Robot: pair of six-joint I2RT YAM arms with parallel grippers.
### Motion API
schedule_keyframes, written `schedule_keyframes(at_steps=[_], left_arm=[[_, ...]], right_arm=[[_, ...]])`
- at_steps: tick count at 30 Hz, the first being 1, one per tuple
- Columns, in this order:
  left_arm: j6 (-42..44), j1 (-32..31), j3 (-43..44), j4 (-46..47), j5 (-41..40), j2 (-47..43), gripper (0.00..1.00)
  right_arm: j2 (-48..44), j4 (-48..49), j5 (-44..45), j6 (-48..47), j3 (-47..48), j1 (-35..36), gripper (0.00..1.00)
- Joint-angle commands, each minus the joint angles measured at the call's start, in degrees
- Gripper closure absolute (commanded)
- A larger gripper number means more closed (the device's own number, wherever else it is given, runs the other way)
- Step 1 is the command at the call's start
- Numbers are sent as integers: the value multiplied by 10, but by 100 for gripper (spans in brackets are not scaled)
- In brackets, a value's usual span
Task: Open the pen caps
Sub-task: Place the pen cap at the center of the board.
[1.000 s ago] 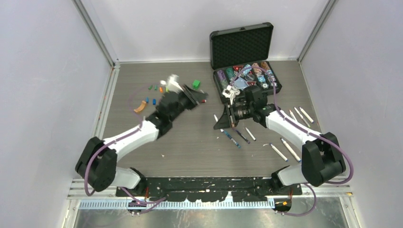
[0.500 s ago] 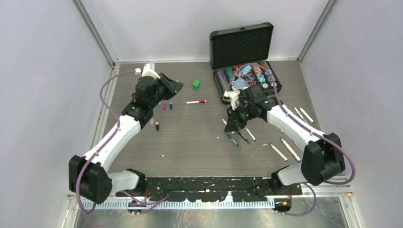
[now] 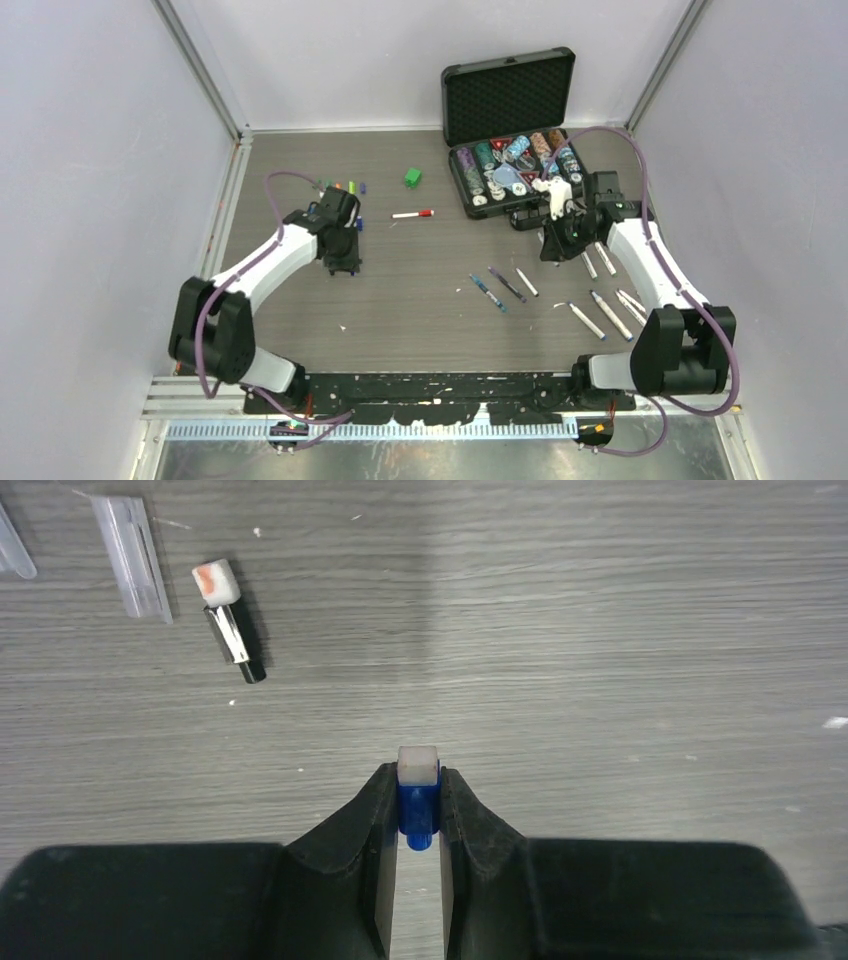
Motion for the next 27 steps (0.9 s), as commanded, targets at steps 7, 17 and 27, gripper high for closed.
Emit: schedule_keyframes(at_steps=[7,17,27], left_arm=[[47,0,41,-30,-67,117,93],[51,0,60,-33,-98,149,78],[48,0,61,-34,-110,125,70]], right_arm=[[85,7,24,-40,7,-37,98],[173,11,-1,-44,15,-38,95],[231,19,27,-31,13,-29,87]])
